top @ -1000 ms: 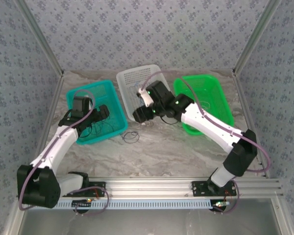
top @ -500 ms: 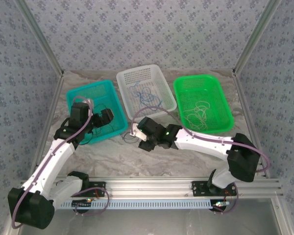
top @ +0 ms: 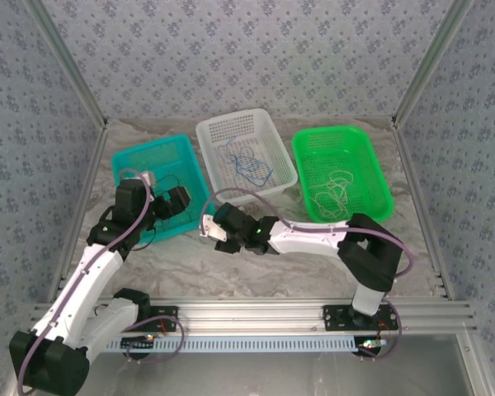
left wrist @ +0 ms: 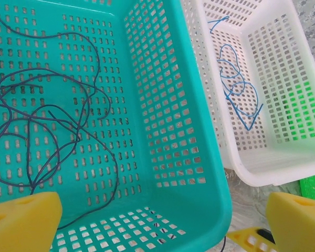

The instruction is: Untangle the cables

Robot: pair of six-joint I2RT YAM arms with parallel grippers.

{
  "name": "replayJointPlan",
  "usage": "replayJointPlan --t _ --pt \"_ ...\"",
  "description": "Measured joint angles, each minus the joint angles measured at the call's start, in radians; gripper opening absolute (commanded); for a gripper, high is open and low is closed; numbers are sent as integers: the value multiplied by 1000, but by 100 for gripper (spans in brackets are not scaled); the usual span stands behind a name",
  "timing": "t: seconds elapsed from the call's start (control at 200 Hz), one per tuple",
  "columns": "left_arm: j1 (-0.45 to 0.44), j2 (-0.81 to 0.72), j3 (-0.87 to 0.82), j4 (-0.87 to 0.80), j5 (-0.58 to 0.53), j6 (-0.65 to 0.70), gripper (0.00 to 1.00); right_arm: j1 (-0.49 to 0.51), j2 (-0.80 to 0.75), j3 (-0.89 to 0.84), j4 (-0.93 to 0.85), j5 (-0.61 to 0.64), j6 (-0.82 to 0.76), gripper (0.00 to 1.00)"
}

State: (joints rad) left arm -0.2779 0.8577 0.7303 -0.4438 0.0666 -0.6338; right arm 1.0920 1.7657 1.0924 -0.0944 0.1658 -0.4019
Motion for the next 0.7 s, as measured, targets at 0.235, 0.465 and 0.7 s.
replayJointPlan --t 0.235,0.465,0.7 --pt "0 -21 -1 -10 0 -14 99 0 101 36 47 11 -39 55" --pt "0 -33 -13 -11 0 -15 99 0 140 67 89 37 -74 17" --pt "0 -75 -18 -46 -7 -15 99 2 129 59 97 47 -79 0"
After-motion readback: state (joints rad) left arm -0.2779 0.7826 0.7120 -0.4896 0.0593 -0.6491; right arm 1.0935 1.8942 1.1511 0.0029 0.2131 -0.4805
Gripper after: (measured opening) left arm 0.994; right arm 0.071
